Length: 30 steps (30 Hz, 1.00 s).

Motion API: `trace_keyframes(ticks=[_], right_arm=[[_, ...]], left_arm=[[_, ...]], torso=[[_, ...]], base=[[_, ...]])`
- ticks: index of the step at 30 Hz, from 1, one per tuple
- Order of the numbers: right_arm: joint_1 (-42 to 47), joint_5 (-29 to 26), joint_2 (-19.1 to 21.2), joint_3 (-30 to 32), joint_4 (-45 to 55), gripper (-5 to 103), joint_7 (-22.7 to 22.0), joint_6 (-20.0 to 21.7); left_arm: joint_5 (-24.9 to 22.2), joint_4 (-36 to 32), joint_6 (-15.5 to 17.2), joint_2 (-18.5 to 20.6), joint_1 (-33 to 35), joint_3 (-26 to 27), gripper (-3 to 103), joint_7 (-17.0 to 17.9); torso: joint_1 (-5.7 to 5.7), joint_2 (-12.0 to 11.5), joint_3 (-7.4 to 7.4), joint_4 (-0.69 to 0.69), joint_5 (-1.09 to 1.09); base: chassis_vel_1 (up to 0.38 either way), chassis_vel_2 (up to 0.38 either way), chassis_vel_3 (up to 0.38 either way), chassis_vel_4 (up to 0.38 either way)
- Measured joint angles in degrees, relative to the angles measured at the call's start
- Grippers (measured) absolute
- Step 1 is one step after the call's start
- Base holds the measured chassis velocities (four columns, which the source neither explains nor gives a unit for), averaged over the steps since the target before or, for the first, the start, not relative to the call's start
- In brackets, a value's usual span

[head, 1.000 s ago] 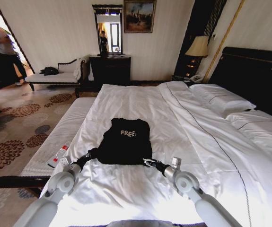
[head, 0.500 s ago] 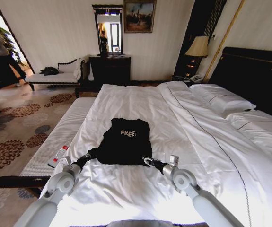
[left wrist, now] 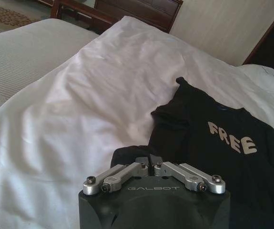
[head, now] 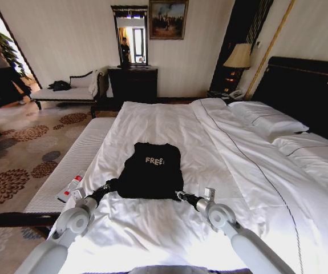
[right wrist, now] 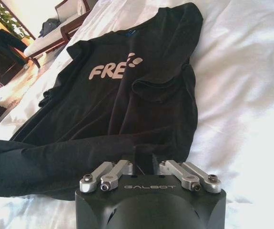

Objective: Fold the clothes on the bed.

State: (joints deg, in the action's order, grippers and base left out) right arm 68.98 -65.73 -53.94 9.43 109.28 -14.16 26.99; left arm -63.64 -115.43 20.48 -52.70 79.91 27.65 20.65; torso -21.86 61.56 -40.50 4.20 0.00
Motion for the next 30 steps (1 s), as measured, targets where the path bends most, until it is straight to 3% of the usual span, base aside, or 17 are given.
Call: trace_keyframes(ticks=[7, 22, 25, 30], right_arm=[[1.0, -0.2, 0.2, 0.6, 1.0, 1, -0.3, -0.3], [7.7, -4.2, 1.9, 4.1, 9.7, 0, -3.1, -1.5], [11.1, -4.4, 2.2, 5.7, 13.2, 0, -3.7, -1.5], [19.8, -1.3, 1.3, 9.4, 18.5, 0, -3.8, -1.1]], left_arm=[[0.0, -0.2, 0.0, 0.1, 0.1, 0.0, 1, 0.0], [0.8, -2.8, 0.0, -0.2, 4.5, 2.7, 1, -0.9], [0.9, -5.0, 0.0, -0.4, 7.5, 5.0, 1, -1.2], [5.3, -10.3, -0.8, -4.6, 17.2, 10.4, 1, -2.8]], torso=[[0.0, 0.0, 0.0, 0.0, 0.0], [-0.01, 0.0, 0.0, 0.0, 0.0], [-0.01, 0.0, 0.0, 0.01, 0.0], [0.0, 0.0, 0.01, 0.0, -0.01]], base=[[0.0, 0.0, 0.0, 0.0], [0.0, 0.0, 0.0, 0.0], [0.0, 0.0, 0.0, 0.0], [0.0, 0.0, 0.0, 0.0]])
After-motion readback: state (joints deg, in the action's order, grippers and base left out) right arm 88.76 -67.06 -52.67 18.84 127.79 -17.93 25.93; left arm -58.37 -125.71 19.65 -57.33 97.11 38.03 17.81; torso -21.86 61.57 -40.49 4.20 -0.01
